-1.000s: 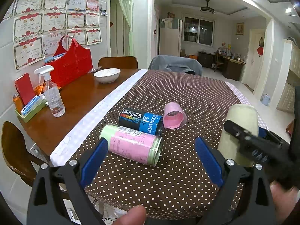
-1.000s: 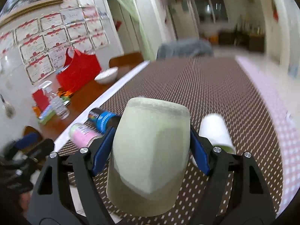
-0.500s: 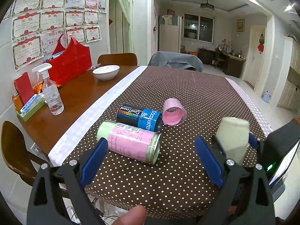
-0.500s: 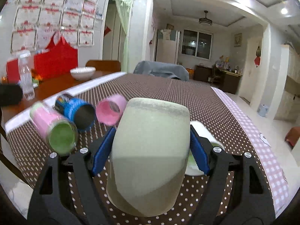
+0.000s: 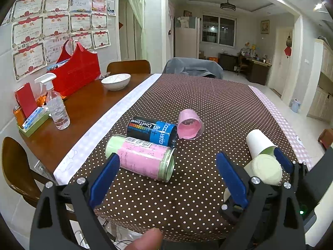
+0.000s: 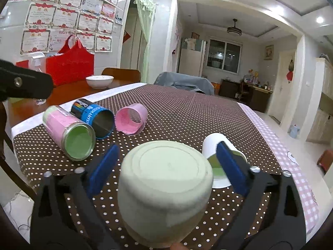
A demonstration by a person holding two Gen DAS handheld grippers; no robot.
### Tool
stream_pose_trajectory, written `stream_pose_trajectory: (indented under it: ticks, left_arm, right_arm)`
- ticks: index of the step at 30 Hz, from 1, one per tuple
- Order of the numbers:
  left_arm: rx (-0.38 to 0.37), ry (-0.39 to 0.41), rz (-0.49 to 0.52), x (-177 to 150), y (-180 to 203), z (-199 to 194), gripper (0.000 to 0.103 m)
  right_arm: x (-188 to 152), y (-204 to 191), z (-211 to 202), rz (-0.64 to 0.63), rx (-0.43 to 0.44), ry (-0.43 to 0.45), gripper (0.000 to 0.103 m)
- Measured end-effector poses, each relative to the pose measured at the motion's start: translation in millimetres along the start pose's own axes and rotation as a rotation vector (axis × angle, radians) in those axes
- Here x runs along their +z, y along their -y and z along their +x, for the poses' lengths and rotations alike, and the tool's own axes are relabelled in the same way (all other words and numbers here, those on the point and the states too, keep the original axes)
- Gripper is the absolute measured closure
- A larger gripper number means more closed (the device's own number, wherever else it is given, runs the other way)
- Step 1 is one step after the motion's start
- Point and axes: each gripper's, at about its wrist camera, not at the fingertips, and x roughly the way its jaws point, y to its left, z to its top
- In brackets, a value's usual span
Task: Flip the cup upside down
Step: 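Open the right tool and pull it back from the cup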
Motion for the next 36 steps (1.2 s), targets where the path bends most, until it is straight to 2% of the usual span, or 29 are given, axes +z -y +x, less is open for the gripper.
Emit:
stream_pose_trajectory:
  ticks: [9, 21, 36]
  left_arm:
    - [-0.008, 0.013, 0.012, 3.2, 7.2, -8.5, 0.011]
    - [-0.023, 0.049, 0.036, 9.0, 19.4, -28.8, 0.011]
    - [-0.026, 0.114, 0.06, 15.4, 30.5, -63.7, 0.011]
  right_arm:
    - [16.9, 14.6, -13.4, 0.076, 0.033, -0.001, 0.007]
    - [51.5, 54.8, -32.3, 0.207, 0.075, -0.034, 0.007]
    - [79.8, 74.3, -64.5, 0.211, 0.098, -0.07, 0.006]
